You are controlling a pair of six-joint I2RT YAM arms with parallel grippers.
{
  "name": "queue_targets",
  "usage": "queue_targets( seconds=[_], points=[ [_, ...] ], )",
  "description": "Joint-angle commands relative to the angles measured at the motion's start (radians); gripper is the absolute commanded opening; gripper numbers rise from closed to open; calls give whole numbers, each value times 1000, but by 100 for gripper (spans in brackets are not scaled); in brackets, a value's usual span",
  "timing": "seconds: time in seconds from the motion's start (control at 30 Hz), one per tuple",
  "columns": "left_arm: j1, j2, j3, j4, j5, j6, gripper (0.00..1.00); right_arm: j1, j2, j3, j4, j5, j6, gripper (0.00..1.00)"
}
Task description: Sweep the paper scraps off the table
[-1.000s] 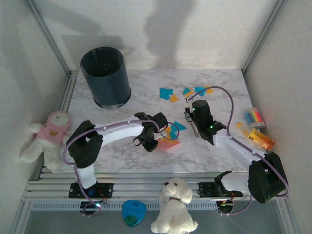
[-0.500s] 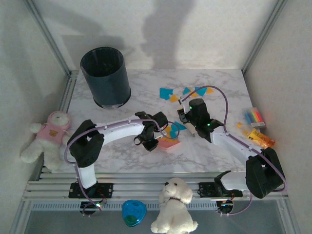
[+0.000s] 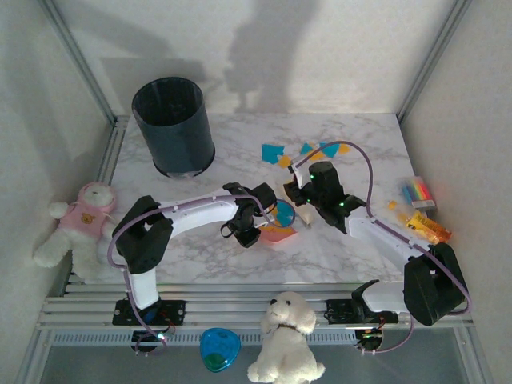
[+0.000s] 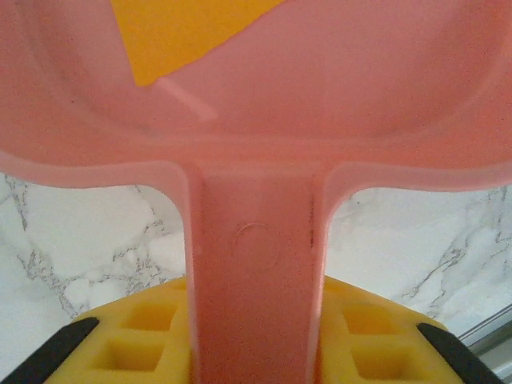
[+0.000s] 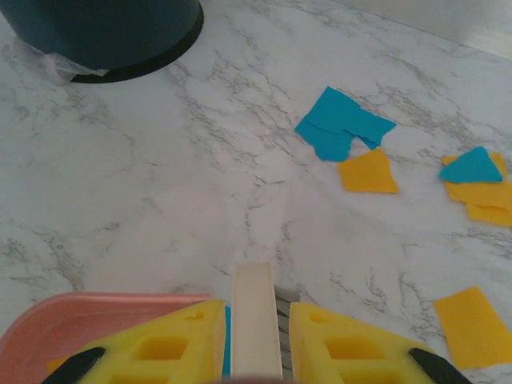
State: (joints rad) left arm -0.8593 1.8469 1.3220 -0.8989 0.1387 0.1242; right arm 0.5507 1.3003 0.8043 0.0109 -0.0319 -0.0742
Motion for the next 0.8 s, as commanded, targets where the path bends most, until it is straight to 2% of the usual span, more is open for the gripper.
queue_targets(
  seconds=[0.0,0.43,0.77],
  points=[
    [9,17,20,-30,-22,14,0,12,-19,19,-47,-66,43,0],
    [9,18,25,-29,-23,15,0,12,-74,27,-75,-86,68,0],
    [9,13,15,-25,-19,15,0,12,-117,0,-13,127,141,0]
  ],
)
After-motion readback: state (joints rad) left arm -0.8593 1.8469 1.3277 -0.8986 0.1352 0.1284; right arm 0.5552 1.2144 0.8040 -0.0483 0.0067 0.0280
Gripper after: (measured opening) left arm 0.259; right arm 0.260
